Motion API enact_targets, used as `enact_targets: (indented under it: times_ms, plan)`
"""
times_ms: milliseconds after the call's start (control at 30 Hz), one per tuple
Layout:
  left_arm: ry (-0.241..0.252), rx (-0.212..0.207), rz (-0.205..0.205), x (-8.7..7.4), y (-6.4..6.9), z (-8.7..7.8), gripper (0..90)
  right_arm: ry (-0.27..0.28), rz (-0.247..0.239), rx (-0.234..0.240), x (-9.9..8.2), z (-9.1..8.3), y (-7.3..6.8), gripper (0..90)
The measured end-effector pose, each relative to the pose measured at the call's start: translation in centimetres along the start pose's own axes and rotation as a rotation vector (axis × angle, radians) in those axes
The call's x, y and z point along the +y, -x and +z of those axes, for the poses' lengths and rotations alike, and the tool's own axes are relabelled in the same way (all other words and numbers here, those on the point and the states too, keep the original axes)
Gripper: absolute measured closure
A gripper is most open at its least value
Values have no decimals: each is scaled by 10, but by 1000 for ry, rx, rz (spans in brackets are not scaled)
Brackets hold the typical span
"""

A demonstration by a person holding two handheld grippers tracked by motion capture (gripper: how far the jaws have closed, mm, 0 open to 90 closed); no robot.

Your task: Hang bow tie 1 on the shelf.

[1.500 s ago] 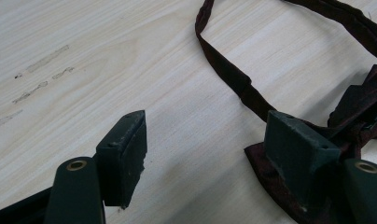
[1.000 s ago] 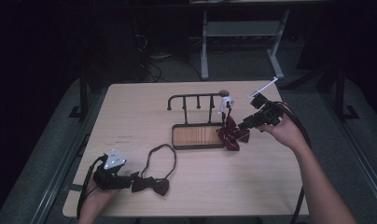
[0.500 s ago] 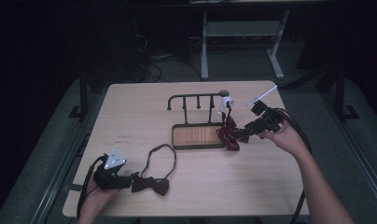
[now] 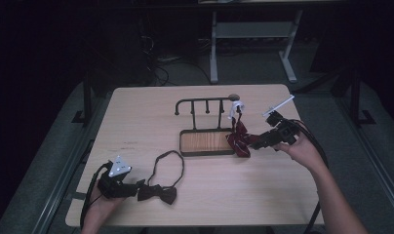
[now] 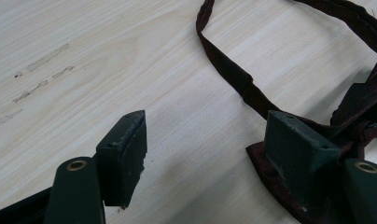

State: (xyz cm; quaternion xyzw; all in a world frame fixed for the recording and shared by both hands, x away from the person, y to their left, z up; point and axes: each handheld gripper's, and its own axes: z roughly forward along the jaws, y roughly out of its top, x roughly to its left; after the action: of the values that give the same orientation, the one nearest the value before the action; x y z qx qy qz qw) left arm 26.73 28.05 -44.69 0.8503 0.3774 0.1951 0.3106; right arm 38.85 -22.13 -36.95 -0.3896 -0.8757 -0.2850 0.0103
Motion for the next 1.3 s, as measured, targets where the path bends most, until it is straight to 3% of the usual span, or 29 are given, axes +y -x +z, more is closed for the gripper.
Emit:
enact_targets:
  times_ms: [400, 800, 1300]
  plan:
    - [1, 2, 5, 1, 1, 0, 306, 23, 7, 15, -31, 6, -9, 405]
    - [11, 11, -5, 1, 3, -2, 306, 45, 10, 14, -49, 11, -12, 399]
    - [20, -6, 4, 5, 4, 0, 306, 65, -6, 1, -77, 18, -25, 396]
